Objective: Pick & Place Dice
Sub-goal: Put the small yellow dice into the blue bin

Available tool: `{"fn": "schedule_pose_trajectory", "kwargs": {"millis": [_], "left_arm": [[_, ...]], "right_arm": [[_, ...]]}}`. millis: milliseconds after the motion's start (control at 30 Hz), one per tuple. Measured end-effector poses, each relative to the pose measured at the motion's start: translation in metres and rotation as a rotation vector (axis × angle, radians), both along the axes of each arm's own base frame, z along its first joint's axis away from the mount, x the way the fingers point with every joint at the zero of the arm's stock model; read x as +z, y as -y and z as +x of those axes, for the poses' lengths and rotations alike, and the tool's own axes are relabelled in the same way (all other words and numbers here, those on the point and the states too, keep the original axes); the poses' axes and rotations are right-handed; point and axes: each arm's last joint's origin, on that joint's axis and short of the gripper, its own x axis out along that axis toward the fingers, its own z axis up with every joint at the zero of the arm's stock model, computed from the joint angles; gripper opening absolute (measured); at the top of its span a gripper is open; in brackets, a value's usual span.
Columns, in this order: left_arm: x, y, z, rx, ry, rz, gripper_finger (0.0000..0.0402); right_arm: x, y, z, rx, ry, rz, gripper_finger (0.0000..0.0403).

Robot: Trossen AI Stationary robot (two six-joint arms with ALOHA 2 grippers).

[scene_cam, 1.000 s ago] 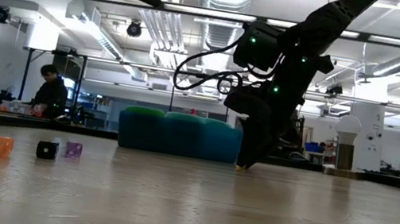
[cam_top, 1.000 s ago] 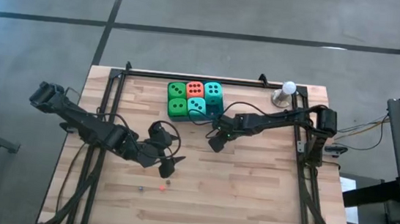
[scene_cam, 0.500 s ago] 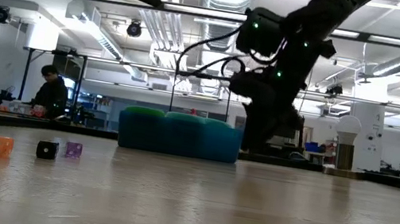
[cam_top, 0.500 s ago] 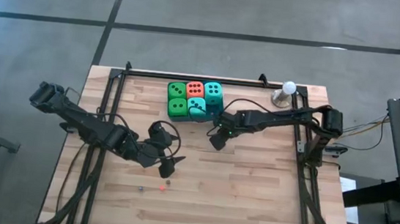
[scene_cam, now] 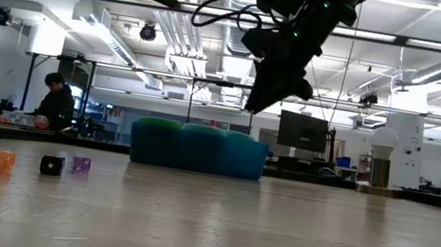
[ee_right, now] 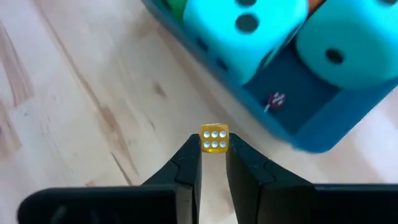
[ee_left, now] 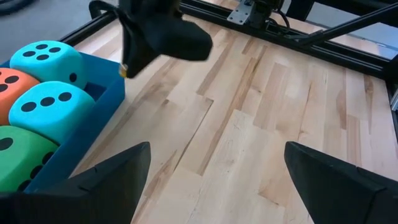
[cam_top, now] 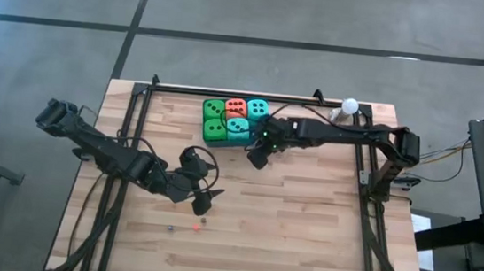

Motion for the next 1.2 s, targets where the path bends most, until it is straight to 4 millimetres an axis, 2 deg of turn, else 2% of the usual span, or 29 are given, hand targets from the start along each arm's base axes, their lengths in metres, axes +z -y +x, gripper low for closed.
{"fn": "schedule_pose_trajectory", "kwargs": {"millis": [167, 367, 633, 900, 1200], "left_arm": [[0.000, 0.000, 0.000, 0.000, 0.000, 0.000, 0.0373], [0.000, 0.000, 0.000, 0.000, 0.000, 0.000, 0.0377], [0.000, 0.000, 0.000, 0.000, -0.001, 0.000, 0.0370], [0.000, 0.000, 0.000, 0.000, -0.001, 0.000, 0.0375], [0.000, 0.000, 0.000, 0.000, 0.000, 0.000, 0.0372]], "right_arm": [[0.018, 0.016, 0.003, -0.003, 0.036, -0.033, 0.0047], [0.020, 0.043, -0.003, -0.077, 0.050, -0.039, 0.0047], [-0.009, 0.072, -0.001, -0.125, 0.029, -0.034, 0.0048], [-0.018, 0.077, 0.002, -0.124, 0.022, -0.019, 0.0057], [-0.019, 0.079, 0.001, -0.136, 0.022, -0.016, 0.0111]]}}
